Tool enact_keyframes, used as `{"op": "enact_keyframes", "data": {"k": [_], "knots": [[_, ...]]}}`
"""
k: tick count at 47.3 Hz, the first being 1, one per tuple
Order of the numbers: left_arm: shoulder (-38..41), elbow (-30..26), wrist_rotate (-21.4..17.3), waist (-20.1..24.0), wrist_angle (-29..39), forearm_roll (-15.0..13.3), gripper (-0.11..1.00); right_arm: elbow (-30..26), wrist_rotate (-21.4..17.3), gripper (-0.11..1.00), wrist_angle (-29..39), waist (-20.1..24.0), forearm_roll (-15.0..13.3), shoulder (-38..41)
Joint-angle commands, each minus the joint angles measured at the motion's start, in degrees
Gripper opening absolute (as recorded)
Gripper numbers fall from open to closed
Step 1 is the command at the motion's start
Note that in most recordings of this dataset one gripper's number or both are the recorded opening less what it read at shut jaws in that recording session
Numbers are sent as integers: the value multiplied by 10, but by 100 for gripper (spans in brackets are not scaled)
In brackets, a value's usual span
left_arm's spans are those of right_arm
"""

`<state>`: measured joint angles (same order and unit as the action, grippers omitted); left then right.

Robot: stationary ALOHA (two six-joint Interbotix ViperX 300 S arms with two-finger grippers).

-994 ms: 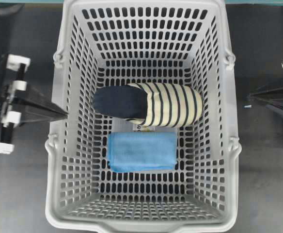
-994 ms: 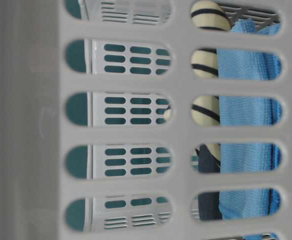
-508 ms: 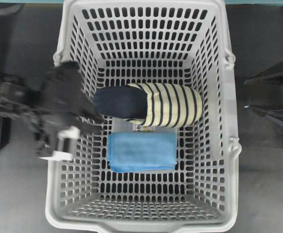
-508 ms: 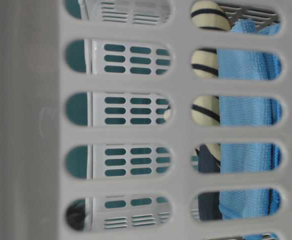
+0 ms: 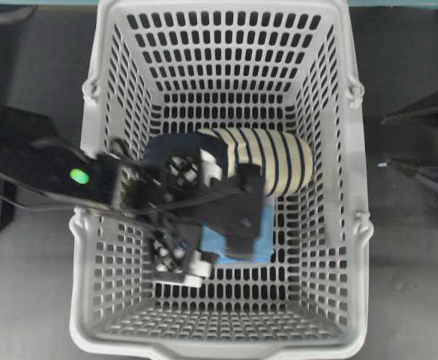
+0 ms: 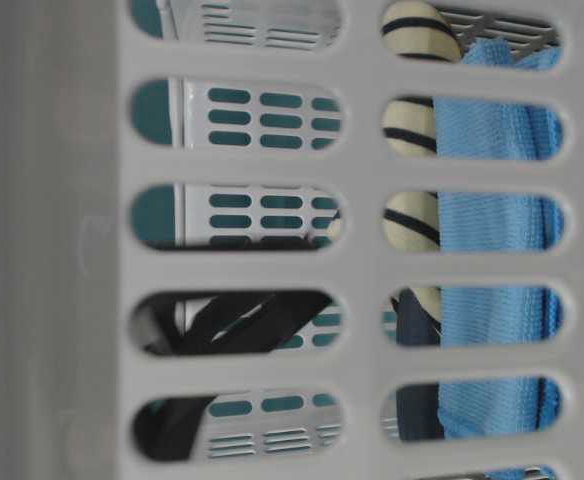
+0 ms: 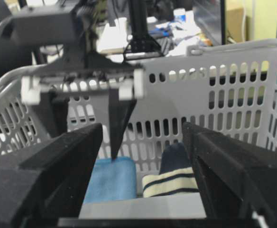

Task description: Pick up the blue cloth from the shopping basket with the left arm.

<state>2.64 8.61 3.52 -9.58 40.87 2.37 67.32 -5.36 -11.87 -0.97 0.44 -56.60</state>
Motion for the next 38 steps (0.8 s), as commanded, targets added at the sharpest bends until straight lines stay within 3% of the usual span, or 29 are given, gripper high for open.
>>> {"op": "enact_keyframes", "data": {"k": [1,18,25,30,38], "knots": [[24,-21,4,-2,5,2,84,-12,0,67,-3,-1,2,3],[85,-8,51,-2,15,2,83,-9,0,67,-3,-1,2,0],[84,-7,51,-2,15,2,79,-8,0,67,-3,-1,1,0],[84,-2,47,-2,16,2,66,-8,0,67,-3,-1,2,0],[71,-4,45,-1,20,2,23,-8,0,67,-3,-1,1,0]]}}
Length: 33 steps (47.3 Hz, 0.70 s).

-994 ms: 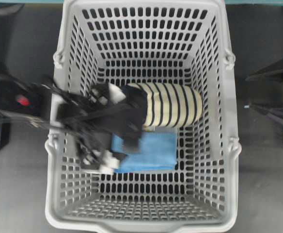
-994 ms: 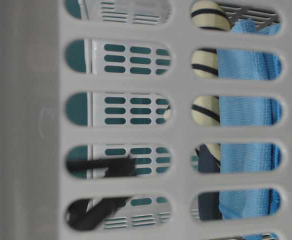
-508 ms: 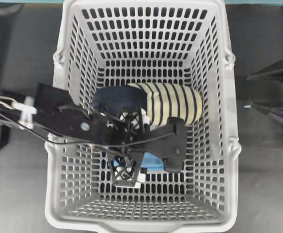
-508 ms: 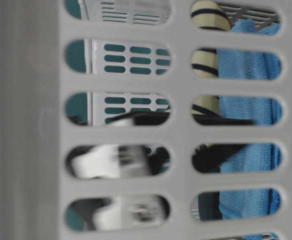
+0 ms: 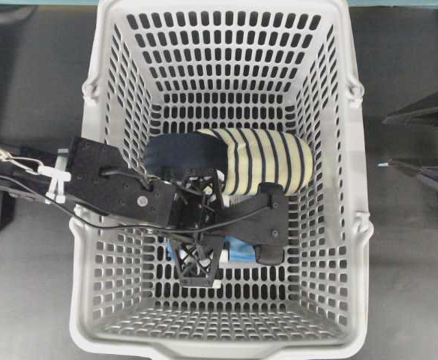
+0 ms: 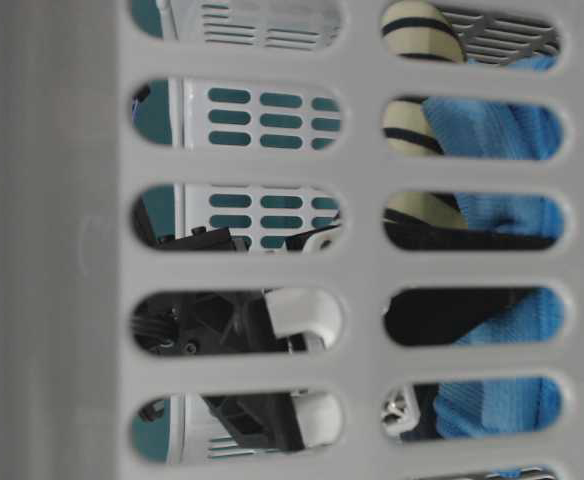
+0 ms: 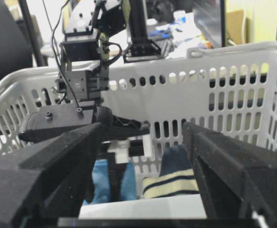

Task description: Pick up the blue cloth from the shopping basket with the left arm.

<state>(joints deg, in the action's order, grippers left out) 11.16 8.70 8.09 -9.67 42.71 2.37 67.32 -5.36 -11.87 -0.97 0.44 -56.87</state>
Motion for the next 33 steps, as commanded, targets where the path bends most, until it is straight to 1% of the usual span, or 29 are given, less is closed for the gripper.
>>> {"op": "enact_keyframes", "data": {"k": [1,3,4,8,13,24,28,33], "knots": [[-18,-5,-2,0,3,2,18,-8,0,67,-3,-1,2,3],[-25,-10,-2,2,7,2,10,-8,0,67,-3,-1,2,3],[-28,-12,-2,2,11,2,8,-8,0,67,-3,-1,2,3],[-46,-33,-2,2,39,2,8,-8,0,67,-3,-1,2,3],[-73,-87,-2,1,98,2,8,-8,0,67,-3,-1,2,3],[-113,-232,-2,3,231,3,8,-4,0,67,-3,-2,2,3],[-115,-264,-2,4,258,2,8,-4,0,67,-3,-1,2,3],[-112,-283,-3,4,273,3,8,-4,0,67,-3,-1,2,3]]}}
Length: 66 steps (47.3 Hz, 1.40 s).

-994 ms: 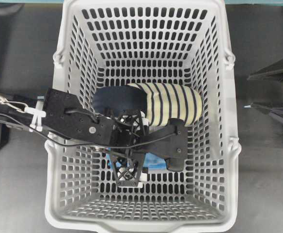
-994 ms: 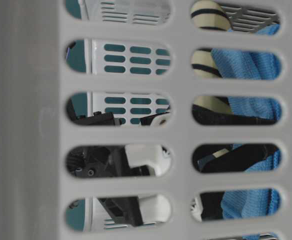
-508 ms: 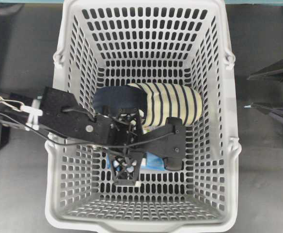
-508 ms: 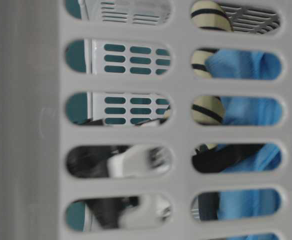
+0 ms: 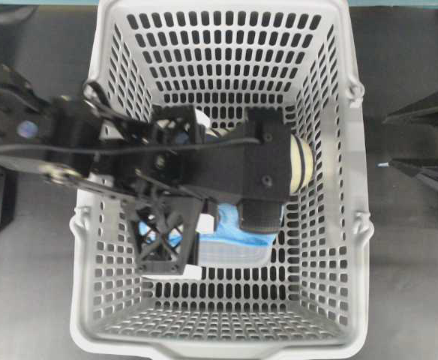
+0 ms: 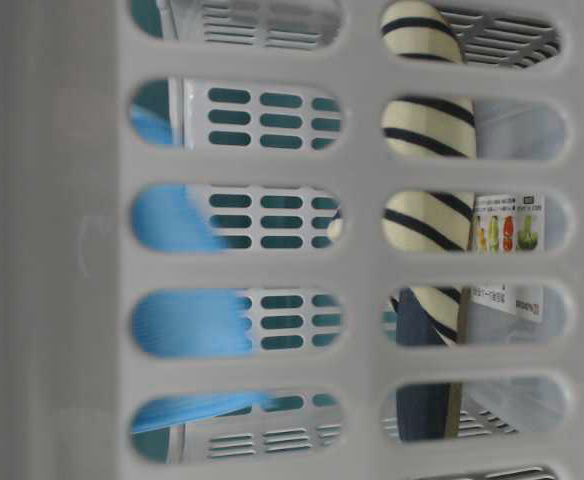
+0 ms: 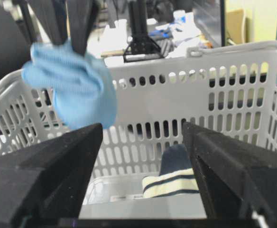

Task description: Pick up the blue cloth from the shopping basket with the left arm.

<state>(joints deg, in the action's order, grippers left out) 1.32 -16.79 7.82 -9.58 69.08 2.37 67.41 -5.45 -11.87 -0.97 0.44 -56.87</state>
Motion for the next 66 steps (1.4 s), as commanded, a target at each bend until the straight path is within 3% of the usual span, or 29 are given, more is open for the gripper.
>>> {"op": "enact_keyframes", "data": {"k": [1,66], "knots": [[-13,-28,0,4,11,3,8,-4,1,67,-3,-1,2,3],[-4,-28,-11,6,15,3,8,-3,1,67,-3,-1,2,3]]}}
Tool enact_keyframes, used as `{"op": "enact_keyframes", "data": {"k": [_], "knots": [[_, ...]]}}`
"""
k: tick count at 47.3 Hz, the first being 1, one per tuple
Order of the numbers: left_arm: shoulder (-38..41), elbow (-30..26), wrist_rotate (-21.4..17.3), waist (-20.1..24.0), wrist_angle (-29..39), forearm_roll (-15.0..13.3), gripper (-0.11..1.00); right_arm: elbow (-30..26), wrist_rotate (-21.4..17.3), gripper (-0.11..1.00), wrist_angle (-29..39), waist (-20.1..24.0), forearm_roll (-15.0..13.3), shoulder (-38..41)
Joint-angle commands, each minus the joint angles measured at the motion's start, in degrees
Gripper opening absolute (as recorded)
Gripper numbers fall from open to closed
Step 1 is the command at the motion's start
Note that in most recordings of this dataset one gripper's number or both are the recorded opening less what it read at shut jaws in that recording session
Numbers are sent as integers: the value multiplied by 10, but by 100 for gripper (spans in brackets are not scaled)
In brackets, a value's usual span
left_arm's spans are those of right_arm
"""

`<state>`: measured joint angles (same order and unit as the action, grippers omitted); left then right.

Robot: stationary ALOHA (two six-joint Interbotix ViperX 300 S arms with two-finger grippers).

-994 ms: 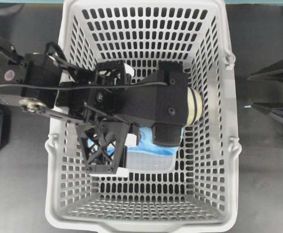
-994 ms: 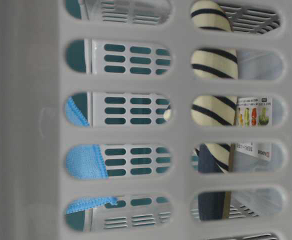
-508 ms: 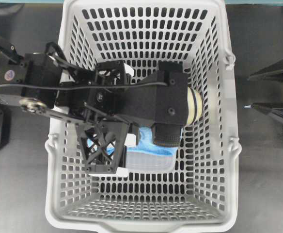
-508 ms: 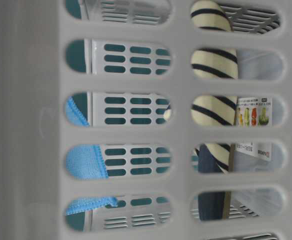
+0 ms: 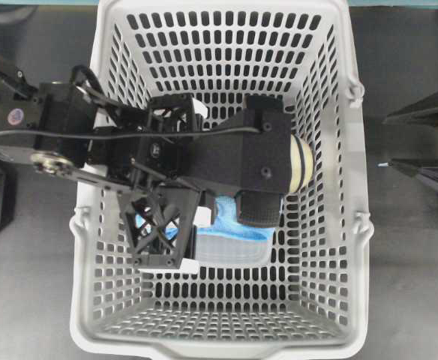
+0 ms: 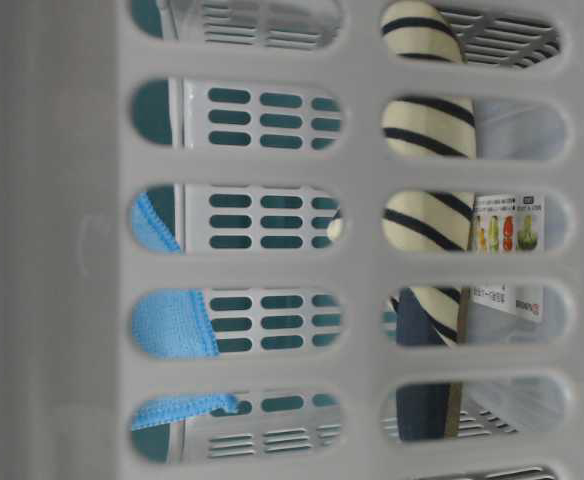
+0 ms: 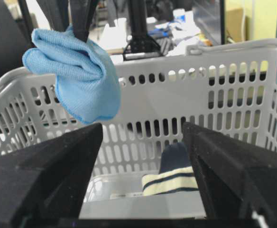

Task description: Pick up the blue cloth from the shopping basket with the left arm.

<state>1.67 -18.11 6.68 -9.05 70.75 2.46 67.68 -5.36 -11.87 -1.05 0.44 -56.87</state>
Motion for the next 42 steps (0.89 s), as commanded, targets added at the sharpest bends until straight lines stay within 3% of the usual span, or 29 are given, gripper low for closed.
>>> {"op": "enact_keyframes", "data": {"k": [1,42], "knots": [[-8,-15,0,1,-2,1,8,-4,0,67,-3,0,2,3],[-8,-3,4,1,-2,2,8,-4,0,67,-5,0,2,3]]}}
